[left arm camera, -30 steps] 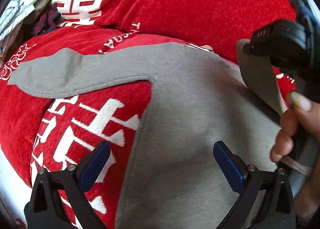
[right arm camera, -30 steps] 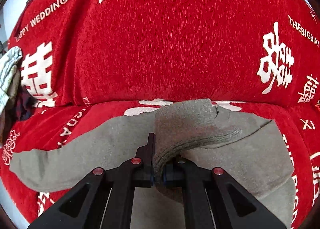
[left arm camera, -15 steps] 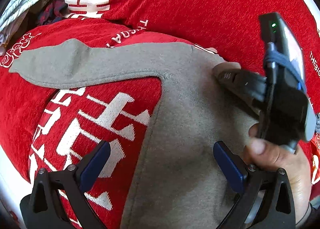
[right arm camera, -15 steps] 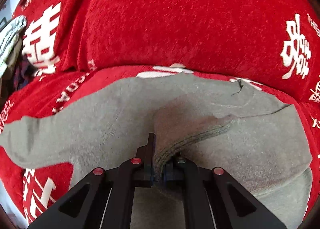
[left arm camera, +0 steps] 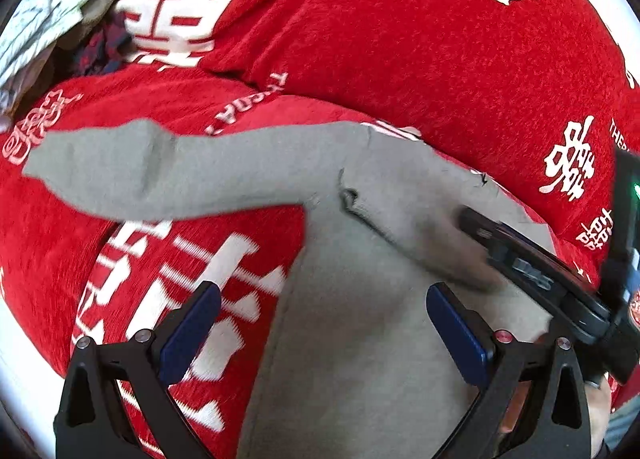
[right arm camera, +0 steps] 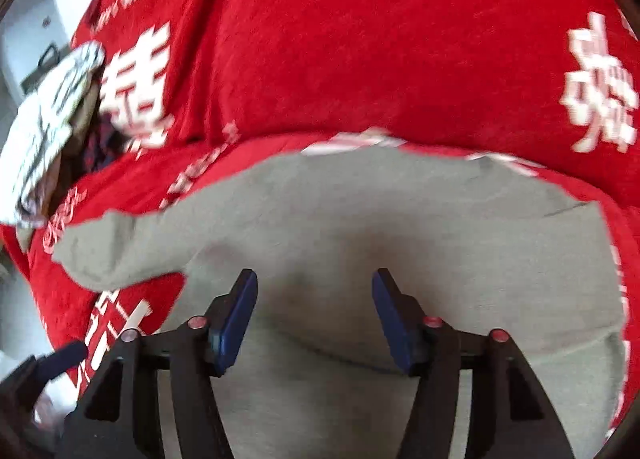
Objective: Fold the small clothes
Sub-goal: 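Open the right gripper and release the sleeve on the sweater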
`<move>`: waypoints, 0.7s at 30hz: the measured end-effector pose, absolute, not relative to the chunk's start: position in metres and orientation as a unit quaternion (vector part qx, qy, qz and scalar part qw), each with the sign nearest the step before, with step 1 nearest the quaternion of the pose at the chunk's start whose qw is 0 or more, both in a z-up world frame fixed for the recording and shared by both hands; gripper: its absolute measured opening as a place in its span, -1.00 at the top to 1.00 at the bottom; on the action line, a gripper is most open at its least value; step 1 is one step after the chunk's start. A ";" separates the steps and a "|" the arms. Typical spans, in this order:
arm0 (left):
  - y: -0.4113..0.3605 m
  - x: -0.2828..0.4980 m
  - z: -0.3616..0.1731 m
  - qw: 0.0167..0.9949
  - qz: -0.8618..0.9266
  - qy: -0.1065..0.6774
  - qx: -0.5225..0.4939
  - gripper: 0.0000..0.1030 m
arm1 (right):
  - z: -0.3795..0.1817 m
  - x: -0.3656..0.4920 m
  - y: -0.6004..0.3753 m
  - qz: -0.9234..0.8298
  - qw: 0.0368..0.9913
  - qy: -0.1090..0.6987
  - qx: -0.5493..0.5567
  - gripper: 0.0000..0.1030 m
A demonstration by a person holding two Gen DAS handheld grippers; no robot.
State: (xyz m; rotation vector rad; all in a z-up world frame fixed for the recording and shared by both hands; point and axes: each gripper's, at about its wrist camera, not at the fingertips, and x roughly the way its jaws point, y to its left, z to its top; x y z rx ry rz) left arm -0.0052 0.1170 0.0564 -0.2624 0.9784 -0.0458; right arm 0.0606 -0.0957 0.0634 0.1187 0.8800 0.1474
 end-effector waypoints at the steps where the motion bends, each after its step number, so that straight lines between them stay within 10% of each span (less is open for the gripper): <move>1: 0.109 0.001 0.059 0.874 -0.029 0.469 -0.120 -1.00 | 0.063 0.061 -0.109 0.052 0.901 0.428 0.055 -0.24; 13: -0.039 0.066 0.026 0.859 -0.098 0.502 0.018 -1.00 | 0.020 0.062 -0.212 -0.032 0.875 0.482 0.029 -0.24; 21: -0.008 0.065 0.003 0.863 -0.069 0.500 0.015 -1.00 | 0.019 0.045 -0.266 -0.039 0.884 0.464 0.049 -0.27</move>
